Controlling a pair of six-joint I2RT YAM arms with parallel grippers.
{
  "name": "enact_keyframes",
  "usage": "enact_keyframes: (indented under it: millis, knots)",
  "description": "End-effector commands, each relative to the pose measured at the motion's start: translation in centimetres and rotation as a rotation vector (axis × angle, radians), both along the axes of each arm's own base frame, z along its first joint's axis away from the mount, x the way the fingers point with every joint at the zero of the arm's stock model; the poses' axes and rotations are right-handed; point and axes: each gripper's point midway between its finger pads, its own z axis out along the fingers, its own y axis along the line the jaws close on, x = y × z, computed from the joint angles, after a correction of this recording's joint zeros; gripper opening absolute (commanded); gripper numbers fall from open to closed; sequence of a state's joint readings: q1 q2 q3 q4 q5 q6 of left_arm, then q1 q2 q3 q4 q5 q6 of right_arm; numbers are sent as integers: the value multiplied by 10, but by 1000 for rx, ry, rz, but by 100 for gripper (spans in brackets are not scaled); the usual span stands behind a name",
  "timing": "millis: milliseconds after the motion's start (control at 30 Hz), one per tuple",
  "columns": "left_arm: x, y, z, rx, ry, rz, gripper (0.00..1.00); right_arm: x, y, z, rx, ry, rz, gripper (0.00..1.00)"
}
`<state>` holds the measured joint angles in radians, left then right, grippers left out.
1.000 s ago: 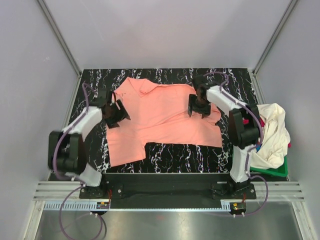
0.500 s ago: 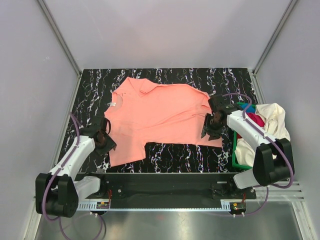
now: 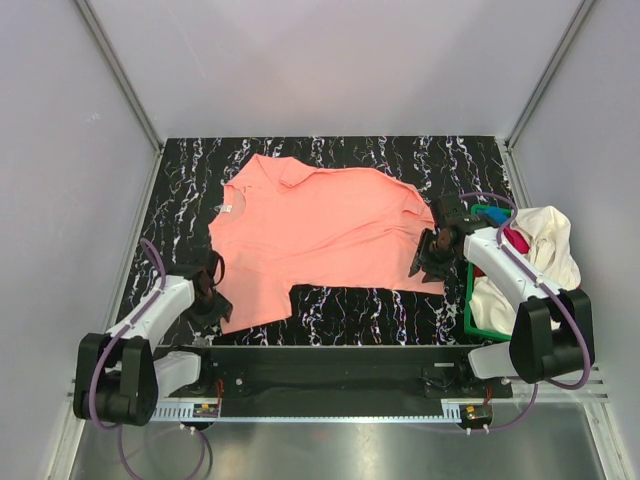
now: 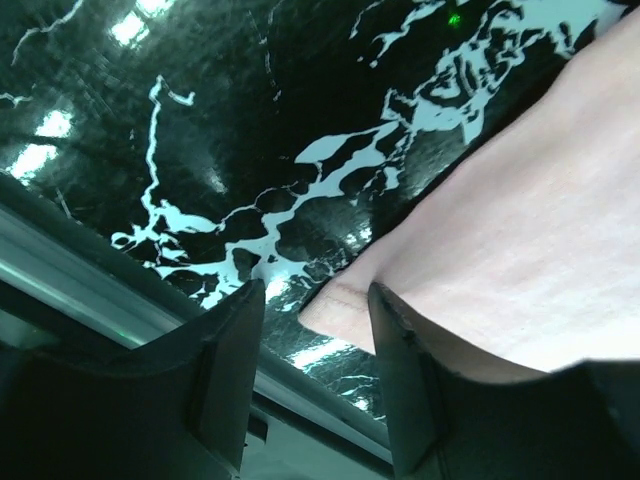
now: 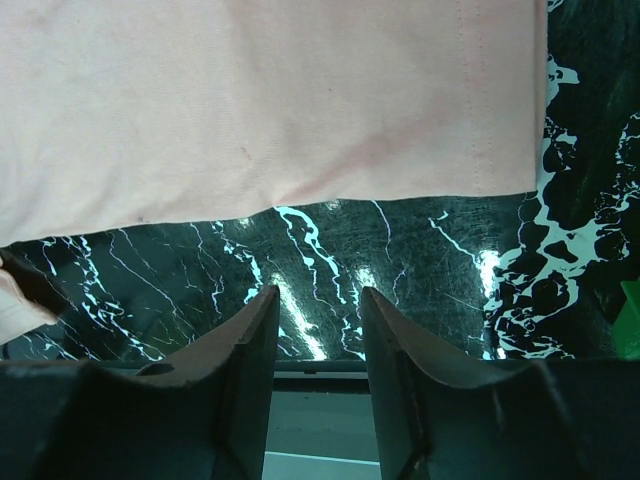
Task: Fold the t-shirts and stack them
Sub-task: Flatten the tshirt out
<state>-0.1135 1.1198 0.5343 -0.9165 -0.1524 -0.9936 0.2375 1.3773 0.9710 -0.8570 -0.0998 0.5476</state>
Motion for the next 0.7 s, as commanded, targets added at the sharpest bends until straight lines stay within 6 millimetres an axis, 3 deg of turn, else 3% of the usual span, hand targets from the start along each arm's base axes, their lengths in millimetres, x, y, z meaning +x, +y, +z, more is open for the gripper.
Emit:
enact_keyframes:
  millis: [0, 133, 167, 400, 467, 600, 667]
  knots:
    - [10, -7, -9, -38, -13, 11, 50, 5, 2, 8, 24, -46, -10, 45]
    - [12, -4, -12, -17, 9, 16, 42, 1, -3, 3, 4, -26, -29, 45]
    - [13, -3, -11, -16, 9, 22, 32, 1, -5, 2, -1, -23, -37, 45]
    - [21, 0, -7, -25, -24, 26, 0, 0, -11, -8, 18, 20, -120, 55]
    - [25, 3, -1, -22, -45, 22, 0, 0, -11, -11, 30, 34, -141, 58]
    - [56, 15, 37, 50, -172, -24, 0, 2, -18, -21, 6, 81, -192, 58]
    - [63, 17, 48, 64, -197, -39, 0, 2, -23, -28, -4, 102, -239, 57]
